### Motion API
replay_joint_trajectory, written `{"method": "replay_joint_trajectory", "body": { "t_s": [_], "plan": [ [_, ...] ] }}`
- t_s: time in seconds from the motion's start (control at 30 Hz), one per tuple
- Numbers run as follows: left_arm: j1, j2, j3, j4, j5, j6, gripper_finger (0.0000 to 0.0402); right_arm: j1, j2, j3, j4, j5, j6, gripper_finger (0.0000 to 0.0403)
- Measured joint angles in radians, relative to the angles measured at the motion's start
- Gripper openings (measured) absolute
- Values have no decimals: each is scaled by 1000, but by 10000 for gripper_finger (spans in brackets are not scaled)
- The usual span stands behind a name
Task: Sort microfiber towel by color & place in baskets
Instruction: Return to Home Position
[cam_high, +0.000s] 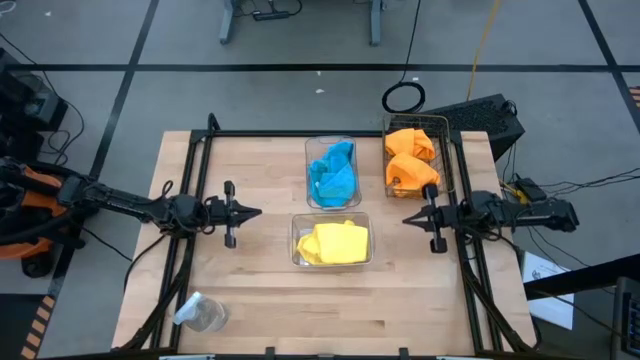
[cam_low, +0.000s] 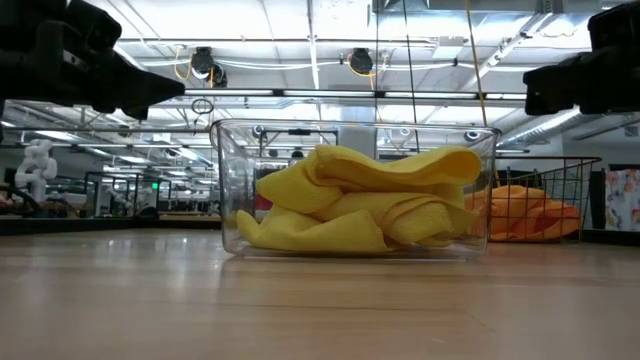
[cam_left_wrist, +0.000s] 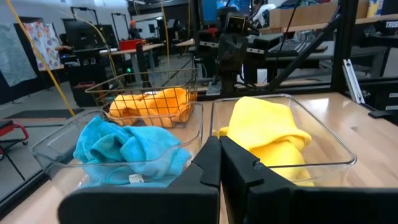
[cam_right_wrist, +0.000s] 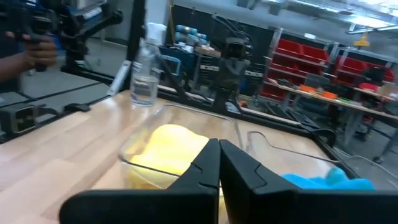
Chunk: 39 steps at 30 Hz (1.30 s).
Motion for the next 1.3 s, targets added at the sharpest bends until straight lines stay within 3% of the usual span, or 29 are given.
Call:
{"method": "replay_joint_trajectory", "body": {
  "t_s": [0.63,0.83,0.97,1.3],
  "plan": [
    [0,0,0,0,0,-2,2,-45,2,0,-2,1,31,0],
    [2,-12,0,-32,-134,0,2,-46,2,0,0,1,93,0],
    [0,-23,0,-34,-48,28,2,-46,2,0,0,1,118,0],
    [0,-127,0,-97,-51,54,1,-46,2,0,0,1,118,0]
  ]
}}
